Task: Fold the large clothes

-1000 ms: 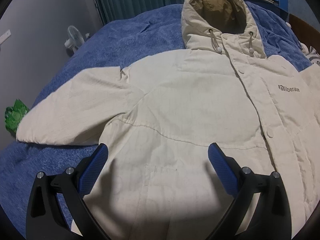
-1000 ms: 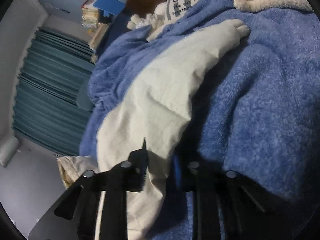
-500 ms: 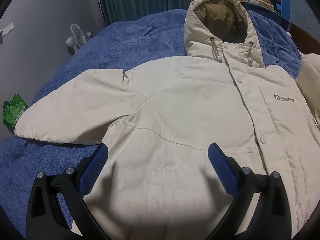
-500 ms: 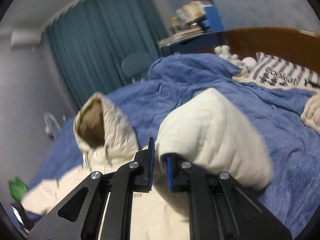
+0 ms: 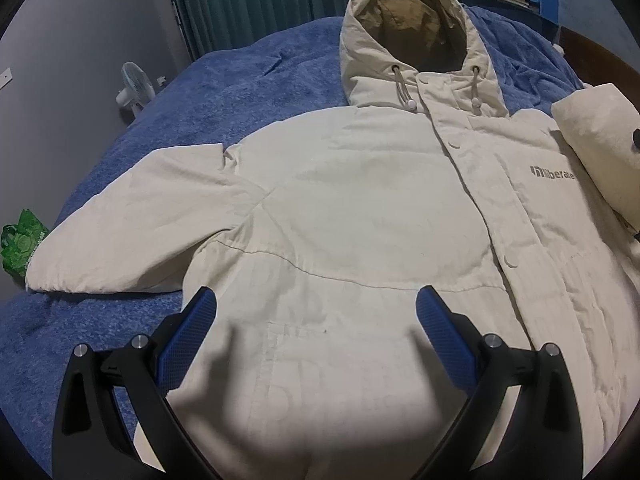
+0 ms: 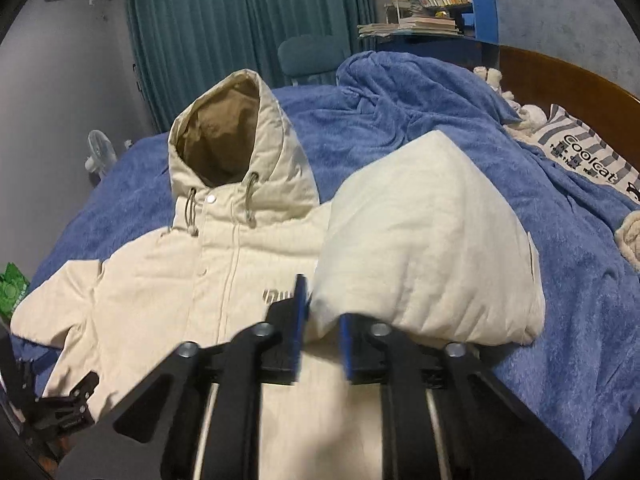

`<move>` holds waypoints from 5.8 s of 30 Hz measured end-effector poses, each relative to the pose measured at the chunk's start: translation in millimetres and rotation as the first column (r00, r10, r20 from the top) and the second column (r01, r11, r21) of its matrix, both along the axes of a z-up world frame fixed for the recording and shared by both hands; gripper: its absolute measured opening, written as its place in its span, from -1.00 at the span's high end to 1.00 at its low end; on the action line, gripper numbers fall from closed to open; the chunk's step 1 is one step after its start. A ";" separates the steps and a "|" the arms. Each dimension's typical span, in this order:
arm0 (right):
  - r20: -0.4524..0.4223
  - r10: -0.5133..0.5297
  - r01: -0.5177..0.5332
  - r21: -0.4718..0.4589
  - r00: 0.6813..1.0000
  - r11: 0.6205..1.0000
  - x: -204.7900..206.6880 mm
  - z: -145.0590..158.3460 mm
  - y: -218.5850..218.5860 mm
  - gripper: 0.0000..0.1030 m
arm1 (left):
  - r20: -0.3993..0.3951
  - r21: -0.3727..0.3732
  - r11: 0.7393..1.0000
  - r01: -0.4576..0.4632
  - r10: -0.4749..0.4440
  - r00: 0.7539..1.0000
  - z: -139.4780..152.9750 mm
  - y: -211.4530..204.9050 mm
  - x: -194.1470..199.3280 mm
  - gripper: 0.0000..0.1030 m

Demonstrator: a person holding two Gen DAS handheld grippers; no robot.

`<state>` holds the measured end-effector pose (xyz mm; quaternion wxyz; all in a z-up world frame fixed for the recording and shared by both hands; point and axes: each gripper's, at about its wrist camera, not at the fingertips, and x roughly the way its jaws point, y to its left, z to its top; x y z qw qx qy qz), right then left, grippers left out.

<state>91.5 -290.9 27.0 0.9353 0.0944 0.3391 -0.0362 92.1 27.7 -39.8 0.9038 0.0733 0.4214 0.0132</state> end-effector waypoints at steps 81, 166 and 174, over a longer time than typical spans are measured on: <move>-0.084 -0.094 0.120 0.388 0.992 0.914 -47.3 -8.8 -94.7 -0.46 | 0.129 -0.189 0.954 0.232 -0.210 0.969 61.9 -99.1 26.1 0.64; 0.078 -0.187 0.189 -0.011 0.979 0.982 -30.5 4.2 -30.0 -0.87 | 0.076 0.010 0.994 0.105 -0.105 0.992 23.1 -39.9 3.6 -0.85; 0.137 -0.022 0.049 -0.200 0.990 0.978 -33.5 1.6 15.8 -0.87 | 0.124 -0.075 0.987 0.142 -0.132 0.984 50.6 -16.7 -14.0 -0.85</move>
